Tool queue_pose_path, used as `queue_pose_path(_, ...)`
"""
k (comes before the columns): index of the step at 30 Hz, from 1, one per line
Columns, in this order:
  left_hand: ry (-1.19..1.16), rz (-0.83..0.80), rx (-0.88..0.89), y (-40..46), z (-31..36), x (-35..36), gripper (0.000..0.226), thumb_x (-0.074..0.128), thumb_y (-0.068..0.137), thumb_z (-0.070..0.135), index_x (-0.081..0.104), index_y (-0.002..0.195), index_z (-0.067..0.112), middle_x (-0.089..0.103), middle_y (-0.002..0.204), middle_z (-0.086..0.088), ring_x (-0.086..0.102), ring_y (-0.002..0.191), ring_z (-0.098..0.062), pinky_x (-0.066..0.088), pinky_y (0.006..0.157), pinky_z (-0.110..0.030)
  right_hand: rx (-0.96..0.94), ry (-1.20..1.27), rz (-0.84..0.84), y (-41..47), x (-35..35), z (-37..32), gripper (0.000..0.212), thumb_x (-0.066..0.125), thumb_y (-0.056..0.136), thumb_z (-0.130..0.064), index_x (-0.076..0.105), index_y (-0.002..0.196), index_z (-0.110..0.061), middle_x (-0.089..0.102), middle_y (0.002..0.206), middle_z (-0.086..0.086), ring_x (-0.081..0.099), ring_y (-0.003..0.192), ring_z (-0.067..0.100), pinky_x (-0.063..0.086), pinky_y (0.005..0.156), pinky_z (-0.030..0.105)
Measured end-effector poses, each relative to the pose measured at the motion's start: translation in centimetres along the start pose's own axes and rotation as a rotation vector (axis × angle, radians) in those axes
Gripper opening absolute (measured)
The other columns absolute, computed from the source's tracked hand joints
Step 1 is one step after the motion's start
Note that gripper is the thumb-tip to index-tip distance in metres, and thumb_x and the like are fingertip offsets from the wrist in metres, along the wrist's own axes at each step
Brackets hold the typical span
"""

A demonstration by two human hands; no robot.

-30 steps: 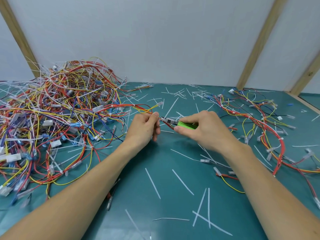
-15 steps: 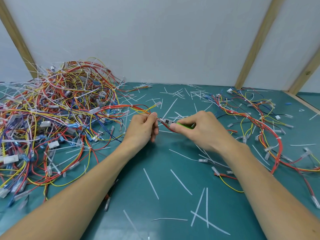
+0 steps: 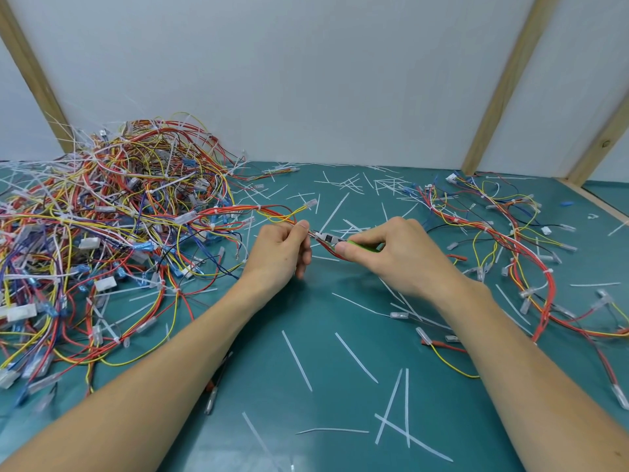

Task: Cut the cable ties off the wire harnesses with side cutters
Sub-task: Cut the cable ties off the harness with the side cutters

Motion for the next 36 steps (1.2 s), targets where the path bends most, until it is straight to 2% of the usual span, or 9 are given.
queue_pose_path(9,0.014,-0.002,0.01,0.1,-0.2,0.0,0.045,0.044,0.107,0.025,0.051,0.065,0.012,0.055,0.048,0.002,0.045,0.034,-0.017,0.033,0.038,-0.017,0.022,-0.012,0.009,0.2,0.2,0.2,0.07,0.044,0.079,-0.082,0.076,0.099,-0.024,0.041,0.074,0.014,0.024,0.063,0.014,0.031,0.055,0.034)
queue_pose_path(15,0.016,-0.005,0.009,0.1,-0.2,-0.1,0.044,0.044,0.107,0.026,0.051,0.066,0.012,0.055,0.048,0.002,0.044,0.034,-0.017,0.034,0.039,-0.017,0.026,0.009,0.013,0.2,0.3,0.3,0.063,0.045,0.078,-0.083,0.078,0.096,-0.032,0.048,0.075,0.016,0.026,0.064,0.014,0.036,0.057,0.033)
queue_pose_path(18,0.021,-0.006,0.014,0.1,-0.2,0.0,0.045,0.044,0.107,0.026,0.051,0.066,0.012,0.055,0.048,0.002,0.045,0.034,-0.017,0.034,0.039,-0.018,0.034,0.019,0.01,0.2,0.4,0.4,0.061,0.046,0.078,-0.083,0.078,0.096,-0.035,0.062,0.078,0.016,0.034,0.066,0.017,0.049,0.066,0.037)
queue_pose_path(21,0.017,-0.003,0.016,0.1,-0.1,-0.1,0.045,0.044,0.107,0.025,0.052,0.065,0.012,0.055,0.048,0.002,0.045,0.034,-0.016,0.034,0.039,-0.018,0.033,0.019,0.007,0.3,0.5,0.6,0.061,0.043,0.076,-0.085,0.078,0.095,-0.039,0.065,0.078,0.013,0.044,0.071,0.025,0.051,0.071,0.036)
queue_pose_path(24,0.012,-0.003,0.018,0.0,0.1,-0.1,0.044,0.044,0.107,0.025,0.052,0.066,0.012,0.055,0.048,0.002,0.045,0.034,-0.016,0.034,0.039,-0.018,0.045,0.027,0.021,0.3,0.6,0.8,0.055,0.044,0.076,-0.085,0.078,0.093,-0.045,0.073,0.08,0.005,0.059,0.079,0.022,0.053,0.076,0.036)
queue_pose_path(27,0.0,-0.003,0.015,0.0,0.2,-0.1,0.044,0.044,0.107,0.025,0.052,0.066,0.012,0.055,0.048,0.002,0.044,0.034,-0.015,0.034,0.038,-0.017,0.077,0.039,0.128,0.4,0.9,0.8,0.046,0.053,0.087,-0.075,0.078,0.085,-0.036,0.072,0.074,-0.005,0.063,0.082,0.017,0.052,0.076,0.035)
queue_pose_path(31,-0.013,0.002,0.011,-0.1,0.4,-0.3,0.044,0.044,0.107,0.025,0.052,0.067,0.012,0.055,0.049,0.002,0.044,0.035,-0.016,0.033,0.038,-0.017,0.229,0.325,0.286,1.0,0.5,1.1,0.048,0.054,0.097,-0.062,0.071,0.08,-0.022,0.069,0.068,-0.008,0.066,0.063,0.016,0.057,0.068,0.041)
queue_pose_path(33,-0.031,0.009,0.009,-0.1,0.4,-0.3,0.043,0.044,0.107,0.024,0.051,0.066,0.013,0.054,0.048,0.002,0.044,0.034,-0.015,0.033,0.038,-0.016,0.314,0.513,0.3,1.2,0.1,1.3,0.047,0.054,0.099,-0.059,0.07,0.081,-0.019,0.067,0.066,-0.008,0.061,0.055,0.012,0.055,0.058,0.039)
queue_pose_path(36,-0.074,0.019,-0.01,0.1,0.3,-0.3,0.042,0.044,0.107,0.024,0.047,0.066,0.014,0.054,0.048,0.002,0.044,0.034,-0.016,0.032,0.039,-0.019,0.349,0.606,0.285,1.3,0.0,1.8,0.034,0.067,0.095,-0.048,0.068,0.078,-0.018,0.071,0.077,0.005,0.053,0.059,0.013,0.047,0.058,0.035)
Point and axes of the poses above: each hand's wrist, its own y-axis towards the middle knuckle, its own x-axis out of the palm, z = x × y, the point moved 1 cm from there along y, towards the middle knuckle
